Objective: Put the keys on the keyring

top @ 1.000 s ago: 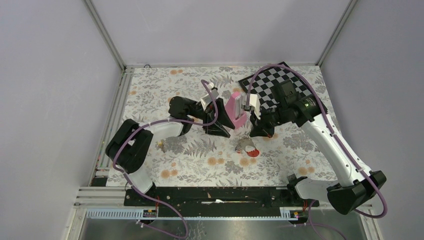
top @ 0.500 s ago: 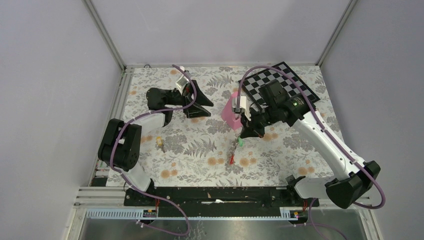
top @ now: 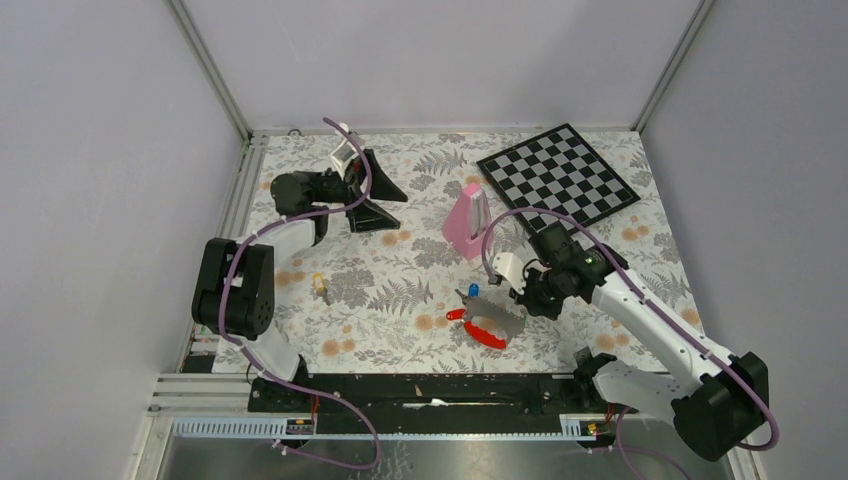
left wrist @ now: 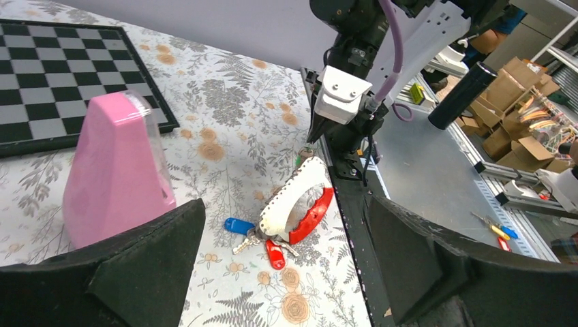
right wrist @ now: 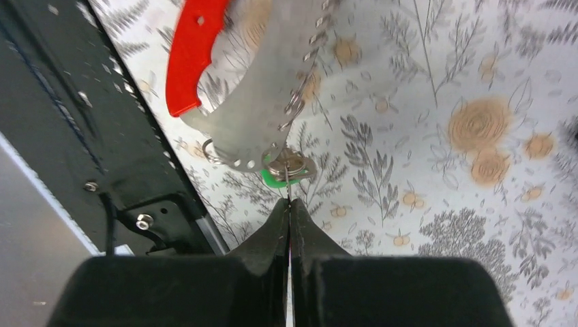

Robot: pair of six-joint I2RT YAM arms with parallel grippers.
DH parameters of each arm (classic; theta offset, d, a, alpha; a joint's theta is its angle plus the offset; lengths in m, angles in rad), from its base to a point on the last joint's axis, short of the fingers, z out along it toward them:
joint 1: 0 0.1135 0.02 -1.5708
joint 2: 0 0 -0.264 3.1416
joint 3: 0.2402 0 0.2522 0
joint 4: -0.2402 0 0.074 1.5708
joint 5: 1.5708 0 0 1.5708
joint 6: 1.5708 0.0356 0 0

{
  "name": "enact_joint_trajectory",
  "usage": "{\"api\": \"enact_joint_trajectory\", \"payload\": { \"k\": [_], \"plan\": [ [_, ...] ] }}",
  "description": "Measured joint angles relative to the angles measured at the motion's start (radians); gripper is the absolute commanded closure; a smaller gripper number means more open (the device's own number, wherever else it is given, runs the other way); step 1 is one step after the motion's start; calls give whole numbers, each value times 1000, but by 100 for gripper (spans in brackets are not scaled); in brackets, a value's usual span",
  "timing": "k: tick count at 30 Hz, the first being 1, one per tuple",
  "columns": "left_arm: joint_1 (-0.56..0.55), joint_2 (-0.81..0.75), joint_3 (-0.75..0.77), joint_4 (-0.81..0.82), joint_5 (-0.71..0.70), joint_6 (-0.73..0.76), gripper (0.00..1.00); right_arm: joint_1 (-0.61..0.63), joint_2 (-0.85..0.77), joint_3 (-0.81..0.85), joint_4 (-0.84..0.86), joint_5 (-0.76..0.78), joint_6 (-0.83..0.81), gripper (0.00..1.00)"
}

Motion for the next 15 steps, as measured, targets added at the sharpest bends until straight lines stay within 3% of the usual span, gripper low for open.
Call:
{"api": "enact_joint_trajectory", "payload": {
  "k": [8,15],
  "plan": [
    [25,-3,2,5,35,-20,1,-69,65,-125,53,126,-40,99],
    [46,-6,46,11,61,-152,1,-98,121,-177,102,191,-58,83]
  ]
}}
